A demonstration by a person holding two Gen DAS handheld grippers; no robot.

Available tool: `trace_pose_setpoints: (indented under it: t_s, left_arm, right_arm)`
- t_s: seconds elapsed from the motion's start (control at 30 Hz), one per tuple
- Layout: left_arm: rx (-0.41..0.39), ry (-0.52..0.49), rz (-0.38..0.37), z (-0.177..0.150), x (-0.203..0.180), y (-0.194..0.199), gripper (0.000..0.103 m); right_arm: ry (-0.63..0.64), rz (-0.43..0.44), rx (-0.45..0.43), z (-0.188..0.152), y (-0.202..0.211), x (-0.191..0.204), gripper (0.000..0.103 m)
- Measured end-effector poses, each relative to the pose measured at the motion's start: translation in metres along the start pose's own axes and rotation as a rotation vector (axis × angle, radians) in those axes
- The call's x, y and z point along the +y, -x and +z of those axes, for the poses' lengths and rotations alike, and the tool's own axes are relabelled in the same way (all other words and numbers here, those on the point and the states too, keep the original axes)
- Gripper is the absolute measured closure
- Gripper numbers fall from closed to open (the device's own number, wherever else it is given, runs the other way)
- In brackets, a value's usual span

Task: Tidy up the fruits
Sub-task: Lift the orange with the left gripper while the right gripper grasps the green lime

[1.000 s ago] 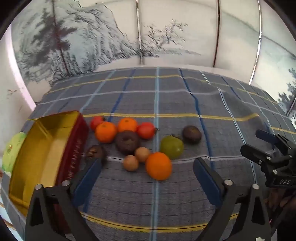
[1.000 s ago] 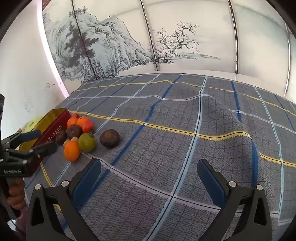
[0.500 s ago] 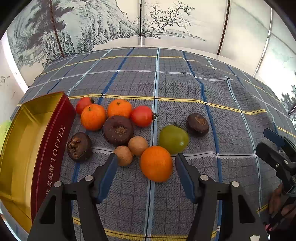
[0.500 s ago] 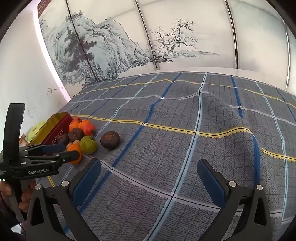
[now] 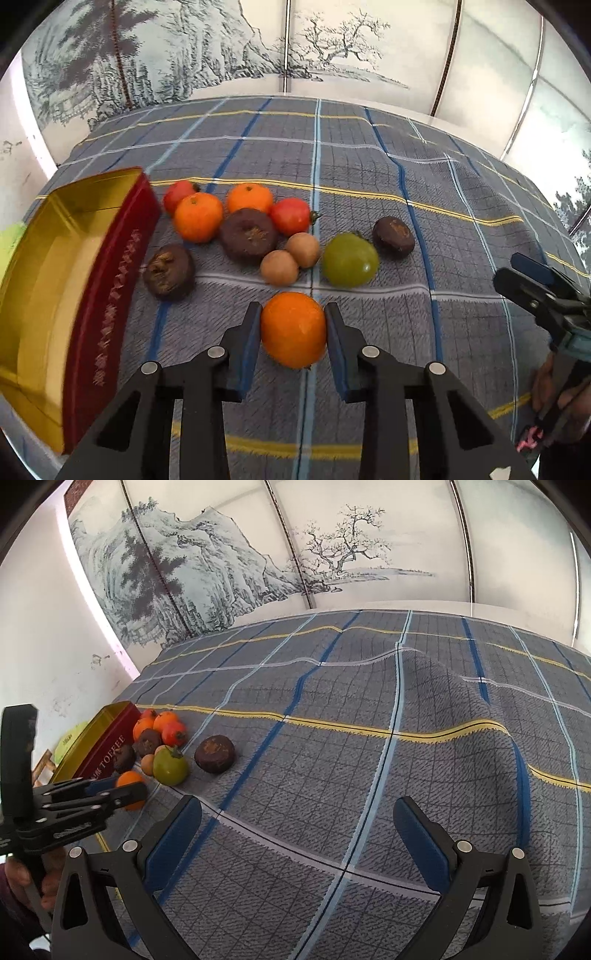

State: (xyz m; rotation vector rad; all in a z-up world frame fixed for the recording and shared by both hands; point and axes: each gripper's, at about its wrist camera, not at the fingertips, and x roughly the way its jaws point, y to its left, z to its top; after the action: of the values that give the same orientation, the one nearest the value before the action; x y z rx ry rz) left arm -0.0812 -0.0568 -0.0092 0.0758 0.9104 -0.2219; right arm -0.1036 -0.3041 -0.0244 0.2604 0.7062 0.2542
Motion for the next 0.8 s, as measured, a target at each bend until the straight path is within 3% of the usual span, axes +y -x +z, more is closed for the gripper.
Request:
trace_pose_setpoints:
  t_s: [0.27, 0.4, 0.53, 0.63, 0.8]
  left_arm:
    - [-0.051, -0.002, -0.006, -0.008, 0.006, 0.035, 0.073]
    - [-0.068, 0.004, 0.004, -0.008, 0.015, 0.048, 0.073]
    - [-0.088, 0.036, 0.003, -0.008, 0.028, 0.061, 0.073]
    - [-0.106, 0.056, 0.013, -0.008, 0.040, 0.070, 0.073]
    - [-0.125, 0.080, 0.034, -0.005, 0.058, 0.081, 0.073]
  right_arm:
    - [0.034, -0.035, 0.011, -0.002, -0.004, 0.008, 0.000]
    - [0.071, 0.008, -0.026, -0.002, 0.004, 0.014, 0.001]
    - [0.175, 0.119, -0.010, 0.004, 0.005, 0.044, 0.008]
    - [0.342, 0.201, -0.001, 0.015, 0.003, 0.083, 0.011]
    - [0.581, 0.224, 0.086, 0.018, -0.029, 0.128, 0.023]
